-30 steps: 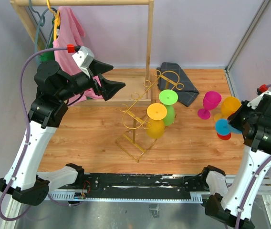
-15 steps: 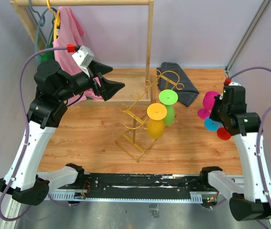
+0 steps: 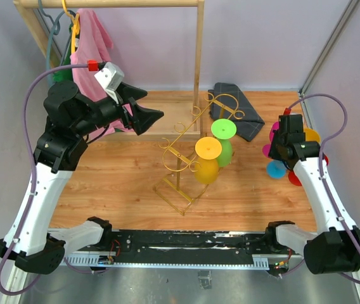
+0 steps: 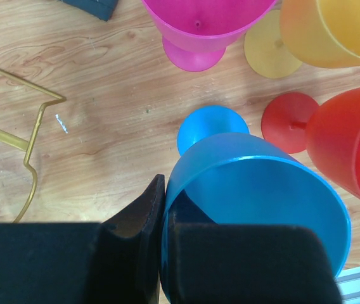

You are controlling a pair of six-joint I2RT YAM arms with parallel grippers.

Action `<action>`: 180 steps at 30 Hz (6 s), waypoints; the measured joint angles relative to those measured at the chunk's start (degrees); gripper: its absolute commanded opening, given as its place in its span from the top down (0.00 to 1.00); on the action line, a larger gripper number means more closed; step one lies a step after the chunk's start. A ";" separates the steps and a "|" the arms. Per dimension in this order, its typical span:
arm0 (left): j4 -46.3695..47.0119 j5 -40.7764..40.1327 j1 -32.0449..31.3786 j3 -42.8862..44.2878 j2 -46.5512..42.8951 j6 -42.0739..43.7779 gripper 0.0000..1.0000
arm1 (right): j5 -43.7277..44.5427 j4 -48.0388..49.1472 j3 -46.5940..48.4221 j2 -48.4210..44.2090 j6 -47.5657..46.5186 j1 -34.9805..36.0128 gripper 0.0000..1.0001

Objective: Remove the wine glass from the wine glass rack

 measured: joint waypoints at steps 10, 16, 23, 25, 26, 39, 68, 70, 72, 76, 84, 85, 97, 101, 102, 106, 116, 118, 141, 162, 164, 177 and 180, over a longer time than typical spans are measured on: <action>-1.05 -0.04 0.00 0.57 0.28 0.90 0.09 | 0.74 5.57 -4.76 3.56 1.55 0.00 0.99; -1.92 -0.26 0.00 0.59 0.26 1.14 0.08 | 0.61 6.67 -6.05 5.42 2.69 0.00 0.97; -2.12 -0.22 0.00 0.59 0.17 1.46 0.09 | 0.70 6.75 -6.10 6.08 3.39 0.00 0.53; -2.12 -0.20 0.00 0.59 0.09 1.49 0.09 | 0.63 6.64 -6.05 6.10 3.72 0.00 0.45; -2.12 -0.20 0.00 0.59 0.02 1.51 0.08 | 0.66 6.43 -5.88 6.03 3.74 0.00 0.40; -1.99 -0.31 0.00 0.59 -0.87 1.90 0.07 | -0.02 -3.96 12.55 -4.28 3.52 0.00 0.21; 8.81 12.35 11.19 3.10 17.25 -43.10 0.01 | -30.27 5.44 13.77 -12.20 36.61 10.78 0.19; 9.51 13.70 11.96 2.51 17.22 -45.81 0.01 | -30.14 6.69 12.02 -11.72 37.86 11.65 0.22; 9.81 14.75 12.44 1.75 17.16 -47.67 0.01 | -29.97 7.43 10.43 -11.69 39.04 12.33 0.26; 9.97 16.31 12.57 -0.61 16.63 -49.96 0.01 | -29.62 9.53 8.41 -11.87 40.89 13.03 0.36; 10.08 18.29 12.57 -3.02 16.48 -51.80 0.01 | -28.68 13.44 7.98 -11.28 43.06 14.56 0.57; 10.08 18.51 12.57 -3.04 16.48 -51.84 0.01 | -28.65 13.81 7.98 -11.13 43.28 14.56 0.60; 10.32 19.96 12.61 -3.65 16.48 -51.98 0.01 | -27.69 15.96 5.33 -11.02 45.27 16.72 0.83; 10.51 20.11 12.61 -3.65 16.48 -51.98 0.01 | -27.58 16.09 4.79 -11.15 45.90 16.76 0.93; 10.51 20.13 12.63 -3.65 16.48 -51.98 0.01 | -27.54 16.22 4.79 -11.19 46.07 16.76 0.94; 10.51 20.17 12.63 -3.67 16.48 -51.95 0.01 | -27.26 16.90 4.74 -11.82 46.71 16.76 0.98; 10.49 20.17 12.63 -3.67 16.48 -51.76 0.01 | -25.86 16.76 4.72 -13.62 47.58 16.79 0.99; 10.49 20.17 12.63 -3.67 16.48 -51.76 0.01 | -25.51 16.72 4.66 -14.21 48.04 16.79 0.99; 10.49 20.22 12.63 -3.98 16.48 -51.76 0.01 | -22.08 15.32 1.11 -19.98 51.39 16.83 0.99; 28.28 25.64 14.71 7.32 21.18 -58.84 0.01 | -18.88 5.86 33.62 -19.12 47.89 16.98 0.99; 32.83 26.58 14.71 7.32 22.01 -61.13 0.01 | -22.64 11.39 38.88 -10.91 47.41 16.98 0.99; 56.22 27.30 14.16 9.49 27.43 -70.66 0.01 | -34.21 55.82 32.41 7.74 59.60 19.96 0.99; 60.94 27.15 12.74 9.38 27.21 -71.17 0.01 | -33.86 65.46 31.08 9.62 62.86 22.38 0.99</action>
